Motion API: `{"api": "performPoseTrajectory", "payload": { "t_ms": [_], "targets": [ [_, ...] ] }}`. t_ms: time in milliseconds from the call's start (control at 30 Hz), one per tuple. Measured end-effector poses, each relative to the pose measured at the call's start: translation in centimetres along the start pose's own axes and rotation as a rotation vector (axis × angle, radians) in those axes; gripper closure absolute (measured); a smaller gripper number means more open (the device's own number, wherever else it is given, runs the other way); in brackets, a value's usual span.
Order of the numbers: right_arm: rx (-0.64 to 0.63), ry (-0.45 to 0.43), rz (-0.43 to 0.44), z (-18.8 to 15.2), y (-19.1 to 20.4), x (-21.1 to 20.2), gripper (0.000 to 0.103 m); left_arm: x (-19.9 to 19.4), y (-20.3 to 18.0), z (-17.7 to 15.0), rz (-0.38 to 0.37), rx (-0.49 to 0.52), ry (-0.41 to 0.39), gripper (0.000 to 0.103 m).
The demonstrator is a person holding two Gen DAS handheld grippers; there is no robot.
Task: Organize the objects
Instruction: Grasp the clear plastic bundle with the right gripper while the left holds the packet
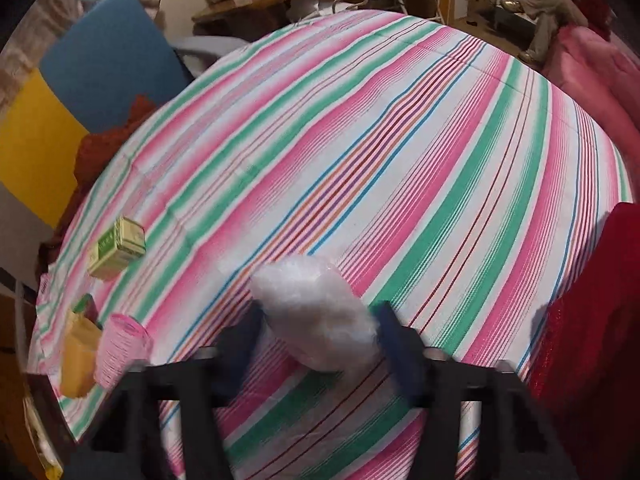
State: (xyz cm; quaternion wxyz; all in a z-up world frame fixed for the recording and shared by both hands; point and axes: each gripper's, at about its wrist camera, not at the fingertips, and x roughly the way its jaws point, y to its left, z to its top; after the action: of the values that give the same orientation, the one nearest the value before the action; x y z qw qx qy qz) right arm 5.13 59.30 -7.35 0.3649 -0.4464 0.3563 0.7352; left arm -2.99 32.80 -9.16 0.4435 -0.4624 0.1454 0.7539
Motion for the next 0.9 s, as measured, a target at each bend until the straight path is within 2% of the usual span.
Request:
{"api": "performPoseTrajectory", "payload": {
  "t_ms": [133,300,433,533,667,900],
  "targets": [
    [-0.032,-0.003,0.019,-0.2,0.6,-0.3,0.054,-0.9,-0.3,-1.6,-0.008,-0.012,-0.014,0.066],
    [-0.138,0.028,0.157,-0.8,3.0,-0.5,0.054,-2.3,-0.2,-3.3,-0.007,-0.018,-0.016,0.066],
    [-0.266,0.029,0.187,-1.9,5.2,-0.8,0.054,-3.2,-0.4,-4.5,0.019,-0.015,-0.026,0.067],
    [-0.275,0.013,0.204,-2.1,5.2,-1.2,0.054,-4.2,-0.6,-5.1,0.007,-0.034,-0.036,0.067],
    [-0.272,-0.031,0.263,-1.9,4.9,-2.4,0.054,-6.8,-1.2,-5.7,0.004,-0.021,-0.084,0.067],
    [-0.388,-0.084,0.34,-3.3,7.3,-4.6,0.054,-11.7,-0.1,-6.2,0.013,-0.059,-0.176,0.067]
  ]
}}
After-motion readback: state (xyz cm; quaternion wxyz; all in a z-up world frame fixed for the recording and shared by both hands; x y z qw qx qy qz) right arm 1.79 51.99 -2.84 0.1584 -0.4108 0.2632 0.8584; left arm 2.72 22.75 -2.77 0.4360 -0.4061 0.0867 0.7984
